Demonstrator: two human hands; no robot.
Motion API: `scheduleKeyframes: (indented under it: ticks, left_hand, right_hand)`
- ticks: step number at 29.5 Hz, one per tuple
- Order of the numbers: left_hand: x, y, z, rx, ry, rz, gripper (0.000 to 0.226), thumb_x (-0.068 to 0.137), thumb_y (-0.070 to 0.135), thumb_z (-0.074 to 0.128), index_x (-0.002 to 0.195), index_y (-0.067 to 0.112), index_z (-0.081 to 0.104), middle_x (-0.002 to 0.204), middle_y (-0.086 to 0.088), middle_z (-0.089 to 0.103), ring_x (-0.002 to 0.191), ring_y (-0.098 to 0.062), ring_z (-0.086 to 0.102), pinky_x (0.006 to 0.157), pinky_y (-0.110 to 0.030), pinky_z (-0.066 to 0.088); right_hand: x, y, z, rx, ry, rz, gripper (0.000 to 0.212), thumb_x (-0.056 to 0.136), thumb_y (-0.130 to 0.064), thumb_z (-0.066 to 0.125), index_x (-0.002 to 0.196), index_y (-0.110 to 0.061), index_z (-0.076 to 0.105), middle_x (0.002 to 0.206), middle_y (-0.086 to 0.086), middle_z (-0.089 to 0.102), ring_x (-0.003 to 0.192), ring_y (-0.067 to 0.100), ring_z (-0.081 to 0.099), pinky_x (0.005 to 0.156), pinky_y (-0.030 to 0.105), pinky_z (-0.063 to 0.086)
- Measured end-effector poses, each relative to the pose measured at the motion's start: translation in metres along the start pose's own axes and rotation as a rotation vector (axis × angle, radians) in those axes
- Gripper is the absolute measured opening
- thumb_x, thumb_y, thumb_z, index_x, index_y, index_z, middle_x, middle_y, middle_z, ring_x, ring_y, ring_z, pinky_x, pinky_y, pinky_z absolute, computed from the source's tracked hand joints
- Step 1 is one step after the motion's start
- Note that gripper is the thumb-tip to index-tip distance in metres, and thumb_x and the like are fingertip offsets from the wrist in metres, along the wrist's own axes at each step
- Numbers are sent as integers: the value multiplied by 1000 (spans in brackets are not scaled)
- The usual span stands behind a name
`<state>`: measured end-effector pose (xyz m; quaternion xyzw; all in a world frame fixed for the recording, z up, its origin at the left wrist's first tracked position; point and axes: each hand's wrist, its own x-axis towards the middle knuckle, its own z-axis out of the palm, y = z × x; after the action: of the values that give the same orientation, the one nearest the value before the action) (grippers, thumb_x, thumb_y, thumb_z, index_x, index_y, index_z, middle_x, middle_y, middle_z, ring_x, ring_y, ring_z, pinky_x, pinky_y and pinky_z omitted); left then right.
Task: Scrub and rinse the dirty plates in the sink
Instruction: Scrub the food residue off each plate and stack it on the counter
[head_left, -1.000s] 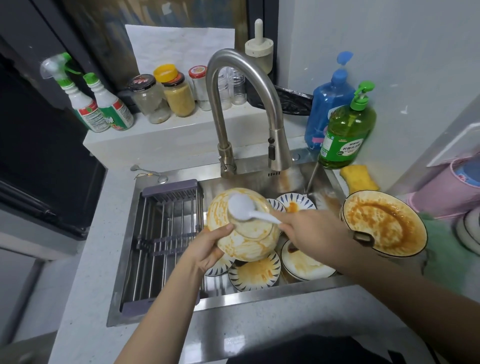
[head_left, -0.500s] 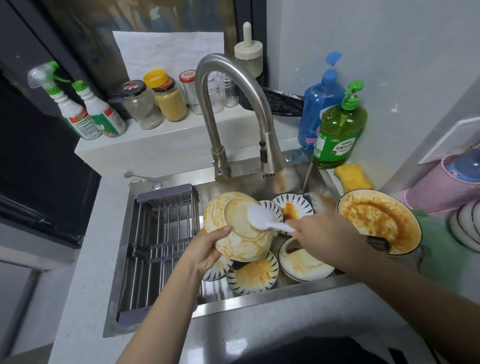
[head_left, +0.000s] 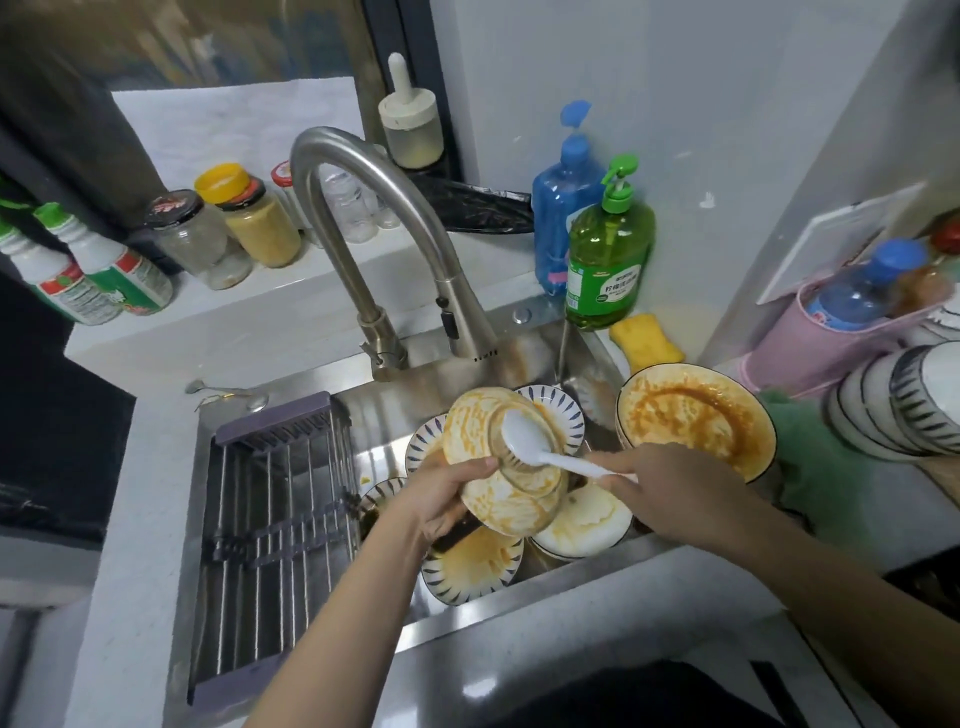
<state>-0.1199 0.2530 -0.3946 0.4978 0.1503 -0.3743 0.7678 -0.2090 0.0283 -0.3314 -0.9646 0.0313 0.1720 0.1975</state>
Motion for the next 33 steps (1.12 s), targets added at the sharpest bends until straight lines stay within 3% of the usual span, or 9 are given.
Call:
scheduleKeyframes:
  ticks: [2, 5, 9, 11, 13, 16, 19, 23, 33]
  left_hand:
    - [5, 3, 10, 197, 41, 13, 58, 66, -1, 75, 120, -4, 55, 100, -15, 72, 92, -29, 70, 77, -43, 59]
    - [12, 10, 35, 914, 77, 83, 42, 70, 27, 80, 105, 13, 60, 97, -5, 71, 86, -23, 69, 79, -41, 57]
    - [15, 8, 76, 1512, 4, 411, 13, 88, 16, 62, 99, 11, 65, 89, -7, 70, 85, -26, 65, 71, -31, 47]
    - [22, 2, 90, 1689, -107, 509, 35, 88, 13, 59, 122, 12, 62, 105, -12, 71, 97, -29, 64, 76, -30, 44]
    - [35, -8, 103, 1835, -223, 502, 58, 91, 12, 57, 146, 19, 40, 143, -8, 50, 129, -24, 49, 97, -29, 39]
    - [58, -29, 118, 2104, -365, 579, 69, 94, 4, 51, 153, 18, 18, 160, -8, 16, 147, -23, 17, 115, -34, 28]
    - [68, -44, 132, 2250, -447, 649, 76, 91, -9, 46, 154, 14, 10, 161, -13, 9, 149, -28, 8, 116, -37, 23]
    - [75, -55, 163, 2329, -559, 637, 77, 88, -15, 37, 154, 10, 6, 160, -17, 5, 148, -32, 5, 118, -36, 14]
    - [97, -67, 181, 2348, -631, 587, 74, 89, -14, 38, 153, 8, 10, 159, -20, 7, 148, -33, 8, 121, -42, 8]
  right_hand:
    - [-4, 15, 2, 141, 34, 58, 37, 99, -38, 42, 136, -41, 47, 82, -15, 55, 70, 5, 54, 57, 22, 42]
    - [-14, 47, -5, 369, 205, 204, 37, 99, -34, 43, 135, -31, 52, 84, -12, 59, 76, 9, 55, 65, 27, 42]
    - [-23, 85, -11, 520, 425, 284, 35, 96, -30, 51, 129, -22, 59, 69, -13, 56, 66, 6, 51, 59, 23, 37]
    - [-27, 99, -13, 580, 493, 303, 34, 95, -29, 52, 128, -23, 60, 61, -11, 53, 60, 6, 48, 58, 22, 38]
    - [-31, 112, -17, 620, 534, 326, 34, 95, -29, 52, 128, -23, 60, 63, -11, 53, 61, 4, 48, 59, 21, 38]
    - [-36, 126, -16, 639, 523, 334, 36, 96, -32, 51, 132, -32, 55, 93, -8, 66, 86, 11, 59, 75, 25, 40]
    - [-37, 129, -13, 617, 506, 356, 37, 96, -36, 49, 132, -35, 54, 105, -3, 65, 99, 15, 57, 81, 25, 37]
    - [-39, 134, -15, 554, 505, 356, 35, 97, -29, 50, 131, -29, 57, 99, 5, 67, 87, 18, 60, 65, 23, 36]
    - [-31, 153, -11, 603, 408, 398, 35, 97, -28, 50, 131, -26, 57, 94, 8, 68, 90, 27, 63, 76, 36, 49]
